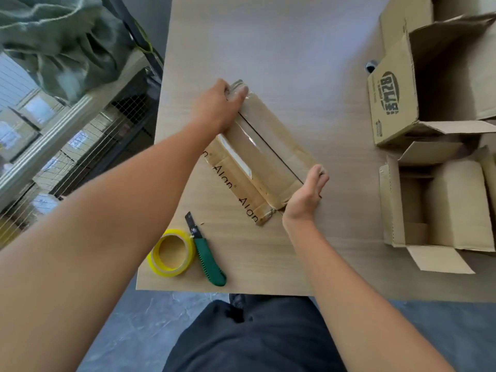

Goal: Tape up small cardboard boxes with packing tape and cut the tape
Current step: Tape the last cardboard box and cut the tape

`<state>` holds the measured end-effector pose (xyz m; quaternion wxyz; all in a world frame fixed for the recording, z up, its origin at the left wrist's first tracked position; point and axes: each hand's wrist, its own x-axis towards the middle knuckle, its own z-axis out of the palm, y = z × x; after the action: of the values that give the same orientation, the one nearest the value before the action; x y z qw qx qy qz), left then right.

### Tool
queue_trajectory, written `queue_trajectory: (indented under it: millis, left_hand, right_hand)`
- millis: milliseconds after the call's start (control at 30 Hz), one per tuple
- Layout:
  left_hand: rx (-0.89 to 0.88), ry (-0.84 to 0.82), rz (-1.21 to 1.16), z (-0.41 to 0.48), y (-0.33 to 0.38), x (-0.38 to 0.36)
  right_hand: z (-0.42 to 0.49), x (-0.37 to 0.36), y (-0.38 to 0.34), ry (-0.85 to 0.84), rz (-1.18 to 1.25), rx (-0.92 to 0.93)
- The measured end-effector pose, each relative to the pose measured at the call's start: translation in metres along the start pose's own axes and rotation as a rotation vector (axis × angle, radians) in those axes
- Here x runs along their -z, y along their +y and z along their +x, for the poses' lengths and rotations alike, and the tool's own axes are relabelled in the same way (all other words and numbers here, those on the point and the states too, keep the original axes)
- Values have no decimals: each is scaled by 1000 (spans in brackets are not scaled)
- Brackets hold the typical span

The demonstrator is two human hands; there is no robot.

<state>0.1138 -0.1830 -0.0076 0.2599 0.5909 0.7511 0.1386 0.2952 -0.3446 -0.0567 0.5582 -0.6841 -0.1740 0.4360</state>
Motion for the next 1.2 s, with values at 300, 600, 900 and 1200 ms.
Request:
queue_trajectory:
  millis: [300, 600, 900, 1200]
  left_hand:
    - [206, -108, -319, -12, 15, 20]
    - [166, -148, -1015, -90, -16, 24]
    - [313, -207, -994, -138, -73, 0]
    - [333, -221, -829, -168, -24, -7]
  right_hand:
    - [32, 0, -67, -74, -31, -662]
    - [-13, 47, -113, -235, 110, -47]
    - [-73, 67, -62, -148, 9, 208]
    - [-92, 71, -26, -223, -579, 311]
